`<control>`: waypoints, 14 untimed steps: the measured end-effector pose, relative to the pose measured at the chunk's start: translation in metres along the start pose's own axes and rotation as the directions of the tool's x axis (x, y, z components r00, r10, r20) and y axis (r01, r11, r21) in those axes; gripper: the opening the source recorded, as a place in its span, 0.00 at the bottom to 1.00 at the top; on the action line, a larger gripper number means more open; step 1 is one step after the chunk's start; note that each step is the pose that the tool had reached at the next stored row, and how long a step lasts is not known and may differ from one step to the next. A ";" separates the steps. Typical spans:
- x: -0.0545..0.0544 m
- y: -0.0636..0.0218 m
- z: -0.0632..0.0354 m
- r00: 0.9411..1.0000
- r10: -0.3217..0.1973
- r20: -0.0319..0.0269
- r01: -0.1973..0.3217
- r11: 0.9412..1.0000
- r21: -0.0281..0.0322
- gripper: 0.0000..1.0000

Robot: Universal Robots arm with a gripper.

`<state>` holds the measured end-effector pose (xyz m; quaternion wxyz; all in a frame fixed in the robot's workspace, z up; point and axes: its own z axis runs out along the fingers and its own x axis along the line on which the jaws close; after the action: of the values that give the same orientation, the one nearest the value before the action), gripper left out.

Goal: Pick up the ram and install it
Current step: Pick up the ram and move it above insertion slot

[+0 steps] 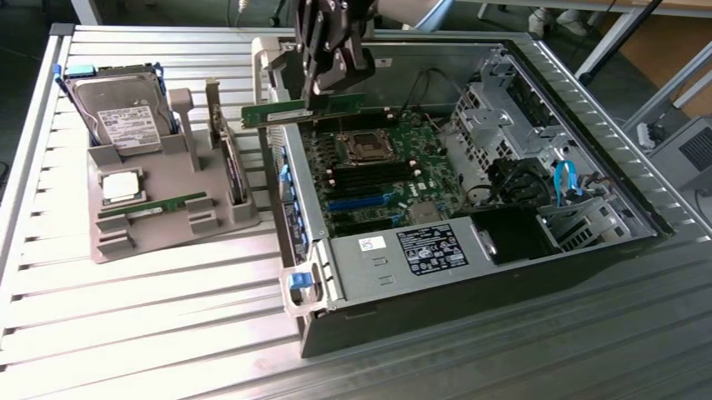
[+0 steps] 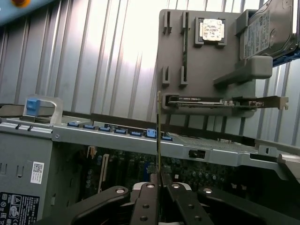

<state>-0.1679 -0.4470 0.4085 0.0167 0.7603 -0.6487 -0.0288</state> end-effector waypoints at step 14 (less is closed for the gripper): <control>0.003 -0.0160 -0.0011 1.000 0.000 0.000 0.000 1.000 -0.003 0.11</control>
<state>-0.1516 -0.4470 0.4085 0.0176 0.7603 -0.6487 -0.0298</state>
